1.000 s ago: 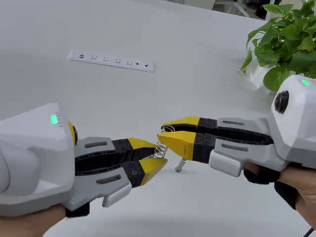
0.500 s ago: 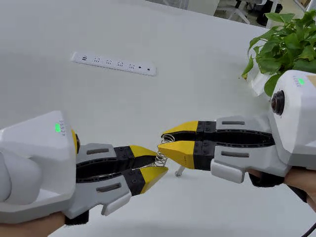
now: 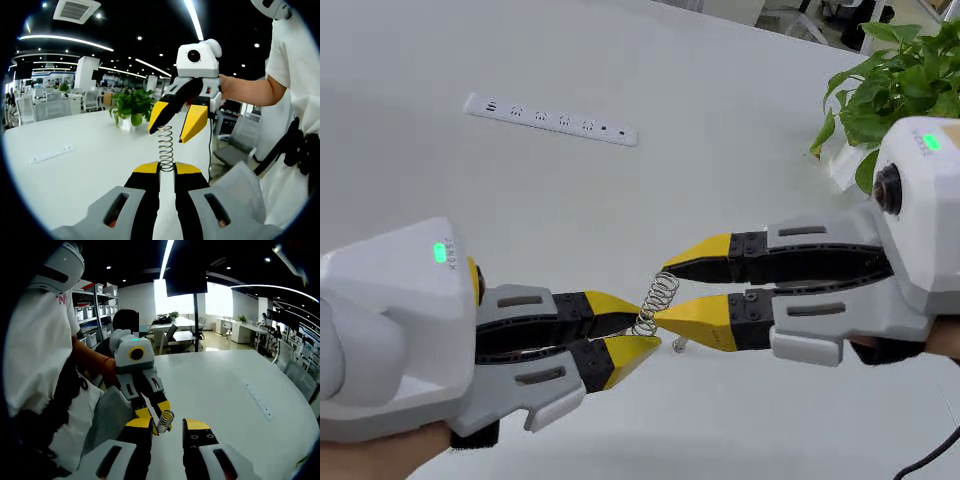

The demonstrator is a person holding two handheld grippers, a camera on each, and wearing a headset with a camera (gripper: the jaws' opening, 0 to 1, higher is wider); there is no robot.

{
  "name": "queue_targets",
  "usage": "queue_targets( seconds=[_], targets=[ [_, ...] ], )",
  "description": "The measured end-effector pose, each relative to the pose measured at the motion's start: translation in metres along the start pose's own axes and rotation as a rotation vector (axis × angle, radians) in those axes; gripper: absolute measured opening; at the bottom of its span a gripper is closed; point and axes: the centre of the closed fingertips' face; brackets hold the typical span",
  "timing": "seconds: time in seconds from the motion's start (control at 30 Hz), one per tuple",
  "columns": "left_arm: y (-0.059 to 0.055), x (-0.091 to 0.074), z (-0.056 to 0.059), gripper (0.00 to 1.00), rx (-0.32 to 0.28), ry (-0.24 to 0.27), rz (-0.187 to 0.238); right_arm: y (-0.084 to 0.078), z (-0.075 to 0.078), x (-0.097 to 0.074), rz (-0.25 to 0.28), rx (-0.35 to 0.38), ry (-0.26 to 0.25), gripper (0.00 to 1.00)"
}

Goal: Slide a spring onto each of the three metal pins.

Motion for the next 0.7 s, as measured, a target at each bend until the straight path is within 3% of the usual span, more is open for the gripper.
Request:
queue_targets(
  seconds=[0.13, 0.27, 0.43, 0.53, 0.7],
  targets=[
    [-0.004, 0.003, 0.004, 0.06, 0.014, -0.016, -0.017, 0.000, -0.001, -0.003, -0.091, -0.103, 0.102, 0.21],
    [-0.008, 0.005, 0.006, 0.06, 0.028, -0.028, -0.035, -0.001, -0.011, 0.001, -0.183, -0.206, 0.243, 0.21],
    [-0.011, 0.008, 0.009, 0.06, 0.040, -0.038, -0.048, -0.008, -0.021, 0.008, -0.284, -0.325, 0.374, 0.19],
    [-0.011, 0.009, 0.010, 0.06, 0.044, -0.039, -0.050, -0.012, -0.028, 0.010, -0.324, -0.363, 0.425, 0.18],
    [-0.012, 0.010, 0.012, 0.06, 0.042, -0.044, -0.048, -0.018, -0.027, 0.013, -0.365, -0.412, 0.448, 0.15]
  ],
)
Point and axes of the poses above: the centre of the closed fingertips' face, and the gripper's own axes: x roughly forward along the fingers, z roughly to its right, y roughly out of its top, and after that the axes turned 13 degrees about -x, right-handed
